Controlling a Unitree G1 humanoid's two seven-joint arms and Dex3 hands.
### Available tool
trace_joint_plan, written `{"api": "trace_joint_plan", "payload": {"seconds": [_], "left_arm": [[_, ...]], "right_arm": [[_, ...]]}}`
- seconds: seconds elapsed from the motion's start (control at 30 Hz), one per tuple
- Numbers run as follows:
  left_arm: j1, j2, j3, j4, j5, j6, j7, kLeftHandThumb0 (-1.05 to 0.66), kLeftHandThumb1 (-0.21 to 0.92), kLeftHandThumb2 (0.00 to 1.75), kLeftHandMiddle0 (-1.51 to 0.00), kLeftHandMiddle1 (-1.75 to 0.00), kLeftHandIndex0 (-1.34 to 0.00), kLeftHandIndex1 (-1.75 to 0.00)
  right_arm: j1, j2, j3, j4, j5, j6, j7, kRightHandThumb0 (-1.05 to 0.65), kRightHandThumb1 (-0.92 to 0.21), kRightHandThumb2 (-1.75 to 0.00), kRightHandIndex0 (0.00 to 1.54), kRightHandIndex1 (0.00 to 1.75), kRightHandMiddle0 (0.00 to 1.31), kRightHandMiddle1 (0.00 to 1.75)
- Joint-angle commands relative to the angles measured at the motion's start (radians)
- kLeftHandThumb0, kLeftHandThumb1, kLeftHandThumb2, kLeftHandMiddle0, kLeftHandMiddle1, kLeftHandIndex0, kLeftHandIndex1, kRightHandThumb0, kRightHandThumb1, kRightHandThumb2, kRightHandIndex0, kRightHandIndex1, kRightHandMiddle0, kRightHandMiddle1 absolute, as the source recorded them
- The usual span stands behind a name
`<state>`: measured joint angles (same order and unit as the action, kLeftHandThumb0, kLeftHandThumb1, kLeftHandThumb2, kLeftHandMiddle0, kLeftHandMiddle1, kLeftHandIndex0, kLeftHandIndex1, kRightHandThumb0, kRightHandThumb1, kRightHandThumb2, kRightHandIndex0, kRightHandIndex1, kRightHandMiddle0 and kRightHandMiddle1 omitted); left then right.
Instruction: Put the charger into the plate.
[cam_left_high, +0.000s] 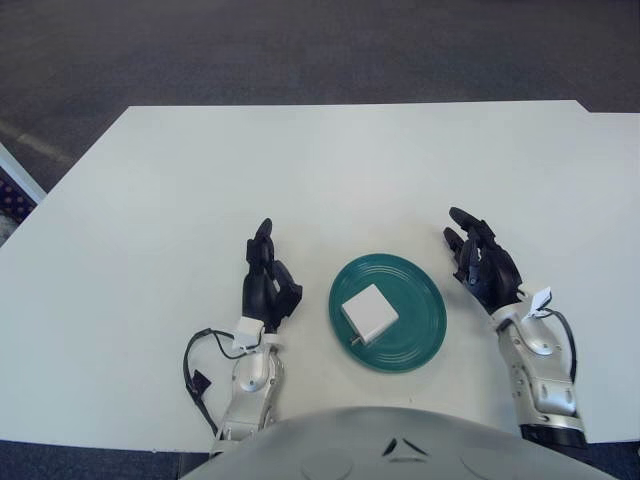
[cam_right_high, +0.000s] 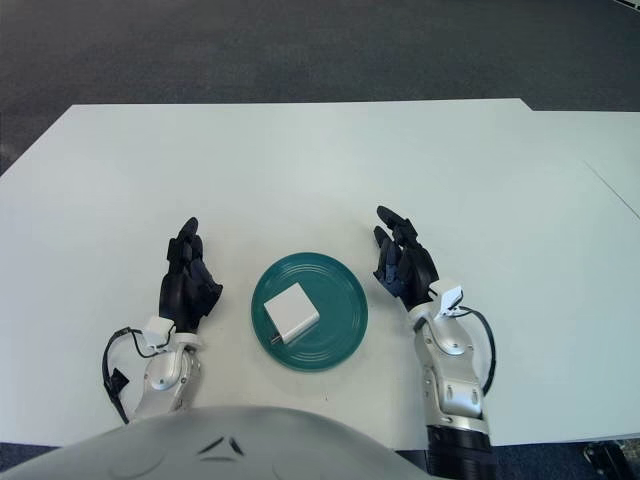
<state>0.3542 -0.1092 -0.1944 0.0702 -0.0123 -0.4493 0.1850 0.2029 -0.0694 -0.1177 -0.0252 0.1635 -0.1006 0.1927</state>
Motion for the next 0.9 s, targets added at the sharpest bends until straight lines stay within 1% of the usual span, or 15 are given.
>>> {"api": "trace_joint_plan", "payload": {"seconds": [0.0, 0.07, 0.17, 0.27, 0.47, 0.6, 0.73, 0.87], "left_arm": [[0.016, -0.023, 0.013, 0.051, -0.02, 0.056, -0.014, -0.98, 0.92, 0.99, -0.14, 0.0, 0.0, -0.58], [0.014, -0.026, 0.018, 0.056, -0.017, 0.062, -0.012, -0.98, 0.92, 0.99, -0.13, 0.0, 0.0, -0.56], [0.011, -0.034, 0.029, 0.073, -0.008, 0.071, 0.007, -0.98, 0.92, 0.98, -0.14, -0.01, 0.0, -0.55], [0.005, -0.035, 0.034, 0.088, -0.003, 0.057, 0.011, -0.96, 0.92, 0.96, -0.16, -0.02, 0.0, -0.55], [-0.006, -0.029, 0.036, 0.114, 0.004, 0.034, 0.012, -0.96, 0.92, 0.96, -0.18, -0.02, 0.0, -0.55], [-0.013, -0.039, 0.037, 0.127, -0.019, 0.03, 0.003, -0.96, 0.92, 0.95, -0.19, -0.02, 0.0, -0.55], [-0.01, -0.04, 0.033, 0.125, -0.078, 0.027, -0.049, -0.98, 0.92, 0.94, -0.21, -0.03, 0.0, -0.56], [-0.008, -0.019, 0.038, 0.13, -0.149, 0.03, -0.134, -0.98, 0.92, 0.95, -0.23, -0.04, 0.0, -0.59]], "right_arm": [[-0.055, 0.045, 0.0, 0.13, -0.01, -0.057, -0.035, -0.98, -0.92, -0.85, 0.28, 0.04, 0.0, 0.87], [-0.059, 0.05, -0.001, 0.147, -0.01, -0.08, -0.043, -0.96, -0.92, -0.84, 0.3, 0.04, 0.0, 0.92], [-0.059, 0.064, -0.001, 0.181, -0.013, -0.117, -0.056, -0.95, -0.92, -0.83, 0.31, 0.04, 0.0, 0.94], [-0.056, 0.067, 0.002, 0.2, -0.018, -0.134, -0.059, -0.94, -0.92, -0.83, 0.32, 0.04, 0.0, 0.94], [-0.029, 0.061, 0.004, 0.226, -0.029, -0.144, -0.06, -0.9, -0.92, -0.86, 0.29, 0.02, 0.0, 0.8], [-0.021, 0.059, -0.003, 0.286, -0.031, -0.165, -0.063, -0.88, -0.92, -0.88, 0.28, 0.01, 0.0, 0.74], [-0.031, 0.063, -0.005, 0.313, -0.036, -0.158, -0.084, -0.88, -0.92, -0.89, 0.28, 0.01, 0.0, 0.69], [-0.05, 0.065, -0.012, 0.356, -0.032, -0.171, -0.093, -0.88, -0.92, -0.89, 0.27, 0.0, 0.0, 0.69]]}}
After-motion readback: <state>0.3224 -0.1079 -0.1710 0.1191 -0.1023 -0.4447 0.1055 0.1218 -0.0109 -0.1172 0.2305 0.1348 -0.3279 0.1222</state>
